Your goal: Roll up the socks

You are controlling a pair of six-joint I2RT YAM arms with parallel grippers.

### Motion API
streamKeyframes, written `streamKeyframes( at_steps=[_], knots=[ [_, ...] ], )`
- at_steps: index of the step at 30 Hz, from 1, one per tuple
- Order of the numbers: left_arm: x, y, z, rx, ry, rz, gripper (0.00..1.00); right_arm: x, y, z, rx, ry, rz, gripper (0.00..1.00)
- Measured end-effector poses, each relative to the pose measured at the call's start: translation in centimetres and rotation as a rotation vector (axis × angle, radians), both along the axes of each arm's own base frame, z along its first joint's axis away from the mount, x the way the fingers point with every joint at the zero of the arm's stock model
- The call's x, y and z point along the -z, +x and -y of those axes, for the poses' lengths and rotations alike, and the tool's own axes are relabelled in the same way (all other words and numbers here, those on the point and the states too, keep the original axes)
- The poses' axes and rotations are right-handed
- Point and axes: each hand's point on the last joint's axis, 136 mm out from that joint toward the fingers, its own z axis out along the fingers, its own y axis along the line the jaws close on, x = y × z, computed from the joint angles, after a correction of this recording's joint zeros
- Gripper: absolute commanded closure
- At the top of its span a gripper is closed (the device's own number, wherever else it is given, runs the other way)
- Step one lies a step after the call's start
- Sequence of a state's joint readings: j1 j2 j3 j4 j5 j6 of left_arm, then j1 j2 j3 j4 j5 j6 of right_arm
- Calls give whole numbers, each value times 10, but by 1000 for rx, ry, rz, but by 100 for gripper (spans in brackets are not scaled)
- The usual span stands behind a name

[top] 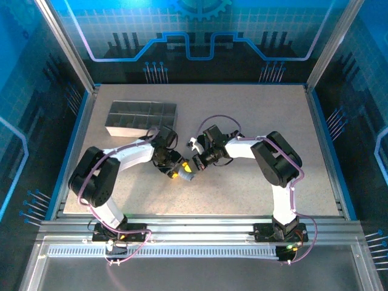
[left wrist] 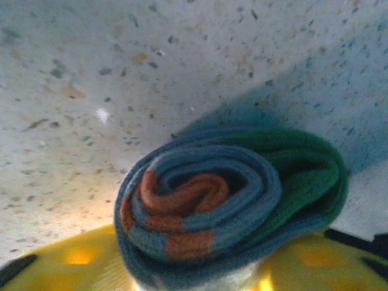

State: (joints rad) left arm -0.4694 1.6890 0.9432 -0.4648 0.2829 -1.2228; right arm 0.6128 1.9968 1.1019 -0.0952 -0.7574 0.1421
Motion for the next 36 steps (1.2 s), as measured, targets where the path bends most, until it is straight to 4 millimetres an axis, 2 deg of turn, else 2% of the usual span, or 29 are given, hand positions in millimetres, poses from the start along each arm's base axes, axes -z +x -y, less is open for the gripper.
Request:
streamKeyframes(
  at_steps=[1,3,6,9,12,18,23,26,29,33,36],
  knots=[
    [0,-1,0,6,3,-3,84,-1,-2,2,-1,-6,18,75],
    [-1,-5,1,21,8,-7,91,-6,-8,5,-3,-26,101,63],
    [-3,-9,-1,31,23,-20,99,-19,-29,19,-10,-73,336,47],
    [-4,-15,-7,31,53,-52,100,-40,-52,25,-48,-98,588,45],
    [-4,-24,-13,29,78,-85,100,-52,-55,13,-81,-146,800,43],
    [-5,-33,-21,20,104,-143,100,-34,-73,-8,-205,-281,1015,43],
    [-5,-32,-22,11,100,-178,100,-26,-61,-29,-225,-348,1080,43],
    [-5,-32,-24,9,96,-191,100,-22,-53,-34,-220,-382,1091,46],
    [-5,-31,-26,6,93,-194,98,-16,-48,-38,-218,-413,1084,58],
    [-6,-28,-29,-7,87,-189,86,-10,-44,-39,-207,-439,1050,84],
    [-9,-25,-35,-33,73,-166,77,-12,-39,-40,-185,-432,1017,98]
  ],
)
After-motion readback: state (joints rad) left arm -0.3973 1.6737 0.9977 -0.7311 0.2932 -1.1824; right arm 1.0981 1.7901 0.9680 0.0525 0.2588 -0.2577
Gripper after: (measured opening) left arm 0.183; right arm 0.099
